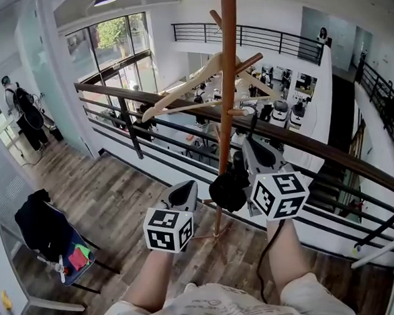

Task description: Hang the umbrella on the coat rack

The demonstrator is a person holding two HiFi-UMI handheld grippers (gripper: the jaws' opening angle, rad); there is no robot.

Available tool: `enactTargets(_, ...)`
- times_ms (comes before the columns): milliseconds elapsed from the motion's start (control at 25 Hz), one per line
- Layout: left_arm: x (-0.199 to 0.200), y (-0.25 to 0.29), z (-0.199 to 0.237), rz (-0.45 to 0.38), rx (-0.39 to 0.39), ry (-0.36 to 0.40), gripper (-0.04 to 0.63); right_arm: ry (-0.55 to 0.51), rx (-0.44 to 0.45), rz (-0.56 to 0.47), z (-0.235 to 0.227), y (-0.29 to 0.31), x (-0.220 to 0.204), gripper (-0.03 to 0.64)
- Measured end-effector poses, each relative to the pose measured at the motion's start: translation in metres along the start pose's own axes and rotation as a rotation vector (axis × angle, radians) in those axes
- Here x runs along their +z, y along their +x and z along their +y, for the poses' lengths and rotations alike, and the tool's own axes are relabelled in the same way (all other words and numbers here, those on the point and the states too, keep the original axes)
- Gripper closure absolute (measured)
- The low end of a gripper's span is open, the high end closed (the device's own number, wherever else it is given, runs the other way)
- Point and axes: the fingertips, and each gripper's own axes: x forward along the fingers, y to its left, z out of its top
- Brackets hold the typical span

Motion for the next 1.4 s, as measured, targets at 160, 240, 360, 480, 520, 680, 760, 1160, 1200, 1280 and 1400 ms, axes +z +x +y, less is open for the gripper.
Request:
enactTargets(160, -0.003, 0.005, 0.011, 0.003, -0.003, 0.005, 0.591, -0.003, -0.011, -0.031, -0.003, 0.014, 0.004, 0.614)
enactTargets(240, -0.007, 0.01, 0.015, 0.01, -0.008, 0.006, 0.591, -0.018, -0.019, -0.035, -0.003, 0.02, 0.005, 0.614)
enactTargets(360, -0.009, 0.014, 0.02, 0.017, -0.01, 0.007, 0.591, -0.042, -0.03, -0.04, -0.004, 0.027, 0.007, 0.614)
enactTargets(480, -0.007, 0.015, 0.024, 0.016, -0.007, 0.011, 0.591, -0.047, -0.028, -0.034, -0.003, 0.032, 0.01, 0.614)
enactTargets(520, -0.008, 0.015, 0.025, 0.016, -0.006, 0.008, 0.591, -0.049, -0.023, -0.031, -0.002, 0.034, 0.01, 0.614)
enactTargets(680, -0.012, 0.016, 0.03, 0.018, -0.005, -0.002, 0.591, -0.074, -0.012, -0.019, 0.005, 0.038, 0.007, 0.614)
enactTargets(760, -0.014, 0.017, 0.029, 0.019, -0.008, -0.002, 0.591, -0.091, -0.018, -0.015, 0.006, 0.038, 0.005, 0.614)
enactTargets(1160, -0.017, 0.016, 0.038, 0.023, -0.006, -0.012, 0.591, -0.095, -0.015, 0.012, 0.012, 0.047, 0.007, 0.614)
enactTargets(1200, -0.017, 0.016, 0.039, 0.023, -0.005, -0.012, 0.591, -0.088, -0.02, 0.011, 0.01, 0.048, 0.008, 0.614)
enactTargets(1280, -0.018, 0.015, 0.041, 0.022, -0.003, -0.014, 0.591, -0.074, -0.028, 0.01, 0.008, 0.048, 0.01, 0.614)
enactTargets(1400, -0.02, 0.015, 0.042, 0.024, -0.005, -0.018, 0.591, -0.069, -0.032, 0.02, 0.005, 0.048, 0.011, 0.614)
